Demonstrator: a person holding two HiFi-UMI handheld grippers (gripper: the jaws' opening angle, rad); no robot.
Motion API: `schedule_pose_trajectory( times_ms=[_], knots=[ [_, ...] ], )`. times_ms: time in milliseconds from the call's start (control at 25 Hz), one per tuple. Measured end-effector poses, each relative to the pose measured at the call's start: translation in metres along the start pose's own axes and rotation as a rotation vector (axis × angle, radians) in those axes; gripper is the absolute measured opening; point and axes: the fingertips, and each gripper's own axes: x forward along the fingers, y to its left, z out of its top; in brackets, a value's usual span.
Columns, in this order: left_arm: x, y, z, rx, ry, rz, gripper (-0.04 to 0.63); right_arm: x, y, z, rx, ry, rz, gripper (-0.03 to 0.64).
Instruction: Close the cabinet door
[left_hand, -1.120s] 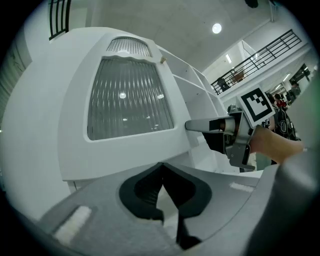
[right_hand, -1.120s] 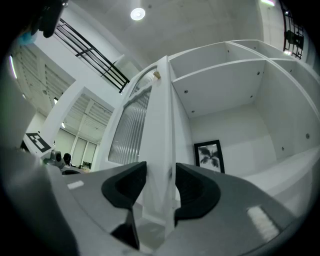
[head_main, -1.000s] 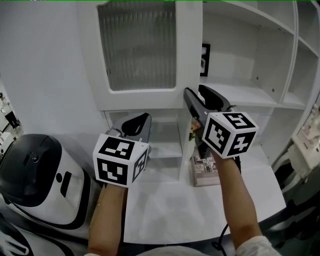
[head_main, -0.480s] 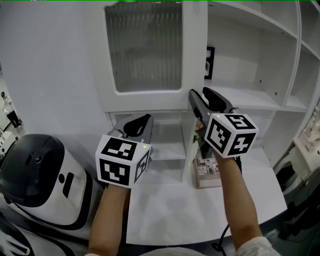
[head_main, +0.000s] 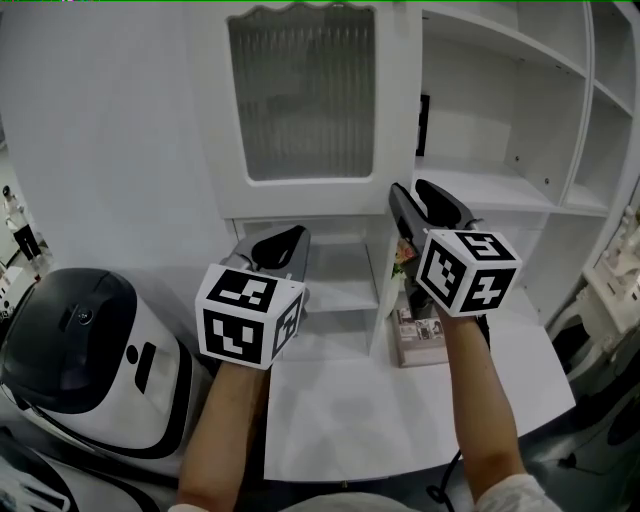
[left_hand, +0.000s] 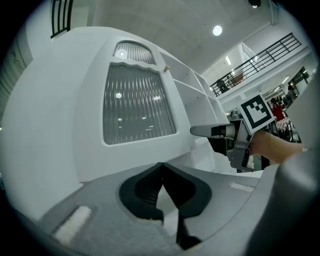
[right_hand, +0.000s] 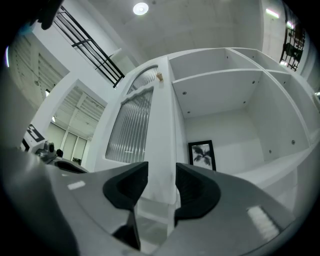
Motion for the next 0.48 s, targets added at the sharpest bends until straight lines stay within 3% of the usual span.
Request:
schedule_pose_trajectory(
  times_ms=[480],
  knots=[
    [-0.044, 0.002, -0.005, -0.02, 0.009, -0.018, 0.0, -0.033, 0.055, -0.007, -0.026, 0.051, 0.015, 0.134]
  ],
)
